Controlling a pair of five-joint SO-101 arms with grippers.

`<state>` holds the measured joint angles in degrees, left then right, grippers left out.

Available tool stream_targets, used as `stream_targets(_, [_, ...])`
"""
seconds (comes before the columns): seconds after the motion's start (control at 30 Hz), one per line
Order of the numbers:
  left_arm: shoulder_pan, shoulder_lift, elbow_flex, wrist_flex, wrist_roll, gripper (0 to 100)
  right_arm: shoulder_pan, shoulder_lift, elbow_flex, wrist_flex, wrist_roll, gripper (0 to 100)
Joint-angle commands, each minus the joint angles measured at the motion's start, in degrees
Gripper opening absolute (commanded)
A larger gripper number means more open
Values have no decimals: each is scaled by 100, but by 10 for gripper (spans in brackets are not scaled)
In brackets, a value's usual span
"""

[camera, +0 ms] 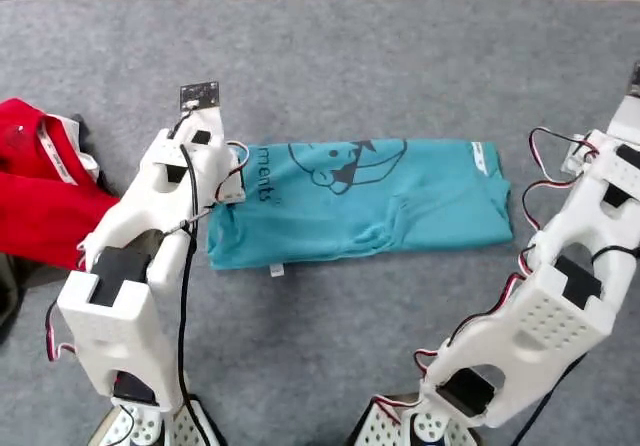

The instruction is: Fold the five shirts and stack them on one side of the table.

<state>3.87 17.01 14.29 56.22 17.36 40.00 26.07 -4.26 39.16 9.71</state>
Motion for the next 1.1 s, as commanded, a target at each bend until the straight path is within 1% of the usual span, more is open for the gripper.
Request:
stream_targets(0.0, [-4,-53,-75,18,-79,29,176,-356,-453,-123,-695,15])
stream_targets(0.07, [22,-70,-163,53,-79,28,220,-374,-611,-132,-958,15])
stream_targets(0.13, [57,-62,-505,413,-79,28,237,-338,-760,-132,-1116,15])
stream_targets(0.23, [171,-9,-1086,879,-79,29,281,-259,-690,-396,-1099,15])
stream_targets(0.37, [444,-53,-1771,1143,-79,29,642,75,-593,-1002,-1108,15])
stream_targets(0.47, [857,-9,-2369,1336,-53,29,897,312,-857,-1073,-1143,15])
stream_targets(0.57, [1455,0,-2782,1327,-53,29,1064,497,-1200,-1073,-1108,15])
stream_targets(0.7, [2264,9,-3292,1284,-44,29,1284,576,-1604,-765,-835,15])
stream_targets(0.8, [2747,9,-3468,818,-35,29,1477,576,-1982,-378,-774,15])
stream_targets(0.9, [3108,88,-3468,26,-35,29,1662,576,-2352,18,-404,15])
stream_targets(0.97, [3319,413,-3547,-448,-35,29,1785,585,-2510,158,-290,15])
stream_targets(1.07, [3486,1152,-4127,-897,-35,29,1996,567,-2730,246,-255,15])
